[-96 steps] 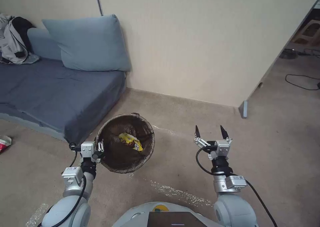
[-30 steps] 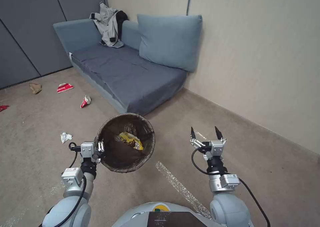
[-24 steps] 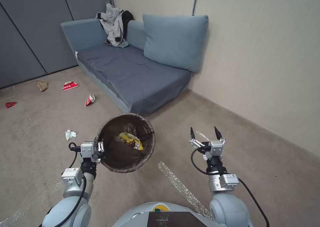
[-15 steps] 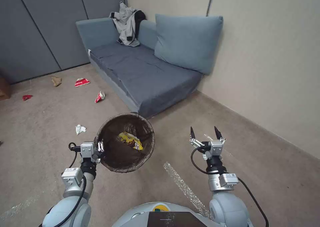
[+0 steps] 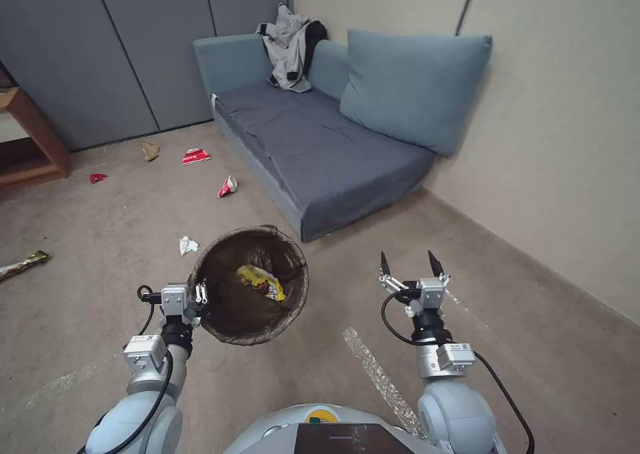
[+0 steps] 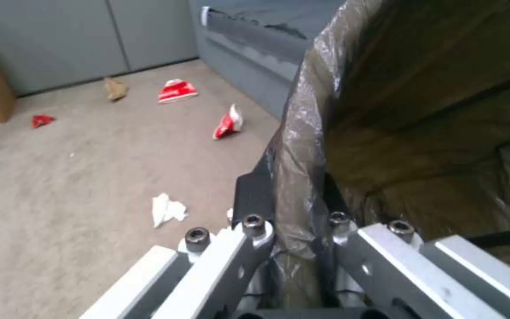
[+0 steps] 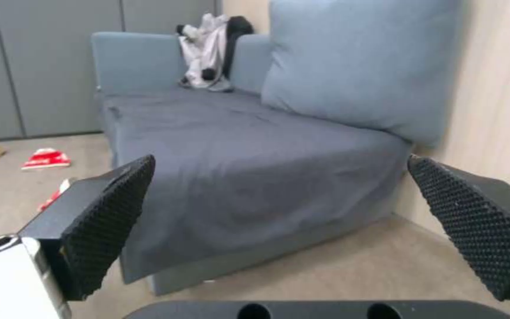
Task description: Pick up the trash bin, then pick up the garbage from the floor and place it into the trash bin.
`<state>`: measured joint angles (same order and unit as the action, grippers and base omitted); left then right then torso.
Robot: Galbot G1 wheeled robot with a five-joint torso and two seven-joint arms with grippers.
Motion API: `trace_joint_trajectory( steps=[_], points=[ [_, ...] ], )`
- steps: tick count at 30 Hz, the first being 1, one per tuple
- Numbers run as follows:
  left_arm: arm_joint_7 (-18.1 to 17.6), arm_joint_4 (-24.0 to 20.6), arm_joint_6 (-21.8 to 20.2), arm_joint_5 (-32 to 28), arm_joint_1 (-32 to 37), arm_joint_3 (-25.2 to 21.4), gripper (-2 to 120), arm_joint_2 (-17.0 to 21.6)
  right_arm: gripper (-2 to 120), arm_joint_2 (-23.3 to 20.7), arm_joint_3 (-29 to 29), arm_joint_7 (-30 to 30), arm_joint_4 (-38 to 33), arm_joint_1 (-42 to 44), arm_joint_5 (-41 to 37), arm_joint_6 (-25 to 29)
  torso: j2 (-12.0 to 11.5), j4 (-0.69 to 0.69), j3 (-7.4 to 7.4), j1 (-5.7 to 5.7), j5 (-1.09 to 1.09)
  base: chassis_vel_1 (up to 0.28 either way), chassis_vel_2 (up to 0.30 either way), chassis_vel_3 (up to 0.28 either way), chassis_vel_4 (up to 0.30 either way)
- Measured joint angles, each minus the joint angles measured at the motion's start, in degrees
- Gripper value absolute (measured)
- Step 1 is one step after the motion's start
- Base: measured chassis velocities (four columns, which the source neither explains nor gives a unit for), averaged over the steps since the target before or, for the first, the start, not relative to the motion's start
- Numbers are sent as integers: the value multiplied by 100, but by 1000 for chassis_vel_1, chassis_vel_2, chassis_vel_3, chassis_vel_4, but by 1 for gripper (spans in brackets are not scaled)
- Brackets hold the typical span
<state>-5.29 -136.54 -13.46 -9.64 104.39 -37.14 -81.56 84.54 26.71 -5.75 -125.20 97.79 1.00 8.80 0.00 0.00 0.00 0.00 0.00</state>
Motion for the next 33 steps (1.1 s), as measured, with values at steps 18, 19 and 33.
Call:
trace_joint_trajectory(
  steps=[18,19,33],
  points=[
    [-10,32,0,0,1,-14,0,-42,100,-29,-19,-24,86,-70,-35,-27,0,1,0,0,0,61,62,57,56],
    [-11,32,0,1,0,-13,0,-43,100,-29,-19,-25,88,-74,-37,-28,0,0,0,0,0,57,40,47,64],
    [-10,32,0,10,8,3,0,-51,100,-33,-31,-35,101,-82,-42,-31,0,1,0,0,0,57,54,50,57]
  ],
)
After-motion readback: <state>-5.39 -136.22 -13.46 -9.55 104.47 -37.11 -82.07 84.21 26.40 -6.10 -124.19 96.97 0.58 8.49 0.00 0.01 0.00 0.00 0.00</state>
